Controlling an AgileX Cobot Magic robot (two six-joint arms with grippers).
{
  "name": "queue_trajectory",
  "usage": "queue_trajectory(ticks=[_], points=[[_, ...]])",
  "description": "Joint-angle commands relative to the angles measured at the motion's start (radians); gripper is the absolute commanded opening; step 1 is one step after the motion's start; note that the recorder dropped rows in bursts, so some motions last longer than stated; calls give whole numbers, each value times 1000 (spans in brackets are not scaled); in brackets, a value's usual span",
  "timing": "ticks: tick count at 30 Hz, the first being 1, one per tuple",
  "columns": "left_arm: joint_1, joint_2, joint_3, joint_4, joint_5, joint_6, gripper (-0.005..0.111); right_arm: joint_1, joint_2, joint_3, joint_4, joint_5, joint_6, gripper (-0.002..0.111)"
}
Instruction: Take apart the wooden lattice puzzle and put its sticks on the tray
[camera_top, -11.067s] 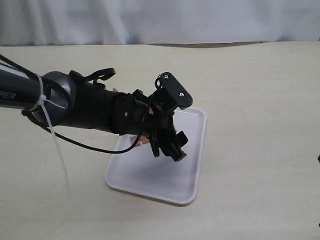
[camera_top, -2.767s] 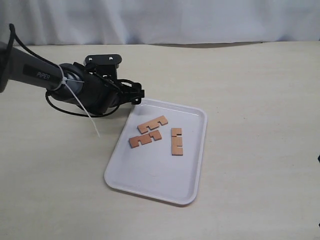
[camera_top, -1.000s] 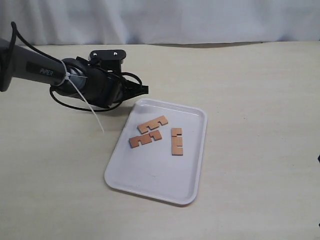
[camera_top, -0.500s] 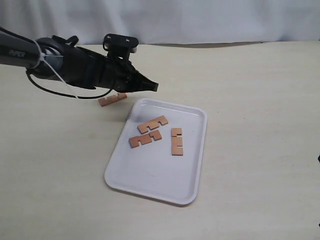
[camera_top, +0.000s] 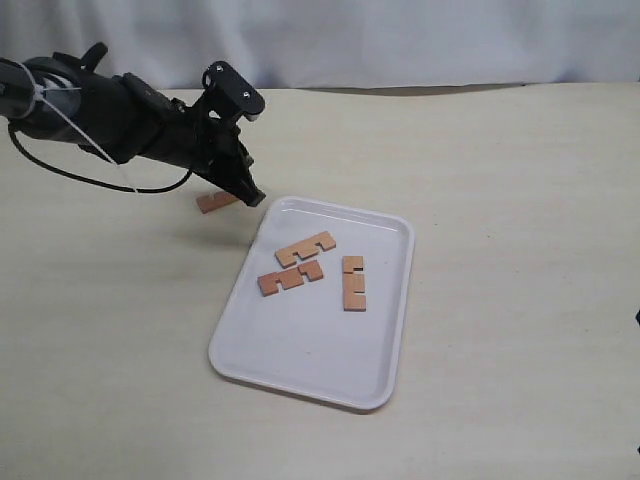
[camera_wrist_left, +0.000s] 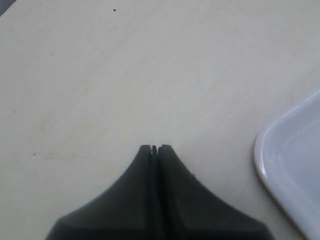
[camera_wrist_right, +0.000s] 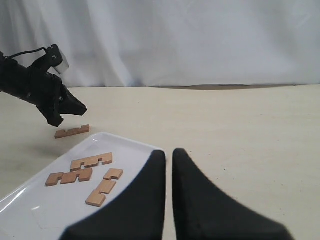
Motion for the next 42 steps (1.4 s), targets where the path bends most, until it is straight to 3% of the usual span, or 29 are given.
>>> queue_trajectory(ticks=[1, 3, 5, 6, 8, 9, 19, 32, 36, 42], points=[[17, -8, -4, 33, -3, -42, 0, 3, -4, 1, 4, -7, 0, 4], [29, -8, -4, 33, 27, -75, 2, 3, -4, 1, 4, -7, 0, 4], [29, -8, -4, 33, 61, -80, 18, 3, -4, 1, 4, -7, 0, 4], [29, -8, -4, 31, 86, -87, 38, 3, -4, 1, 4, -7, 0, 4], [29, -6, -4, 31, 107, -87, 60, 3, -4, 1, 4, -7, 0, 4], [29, -4, -4, 29, 114, -87, 63, 3, -4, 1, 4, -7, 0, 4], [49, 60, -59, -49, 194, -92, 63, 3, -4, 1, 4, -7, 0, 4], [71, 64, -60, -64, 202, -94, 63, 3, -4, 1, 4, -7, 0, 4], [71, 79, -60, -75, 204, -96, 53, 3, -4, 1, 4, -7, 0, 4], [71, 116, -60, -101, 191, -94, 54, 3, -4, 1, 4, -7, 0, 4]])
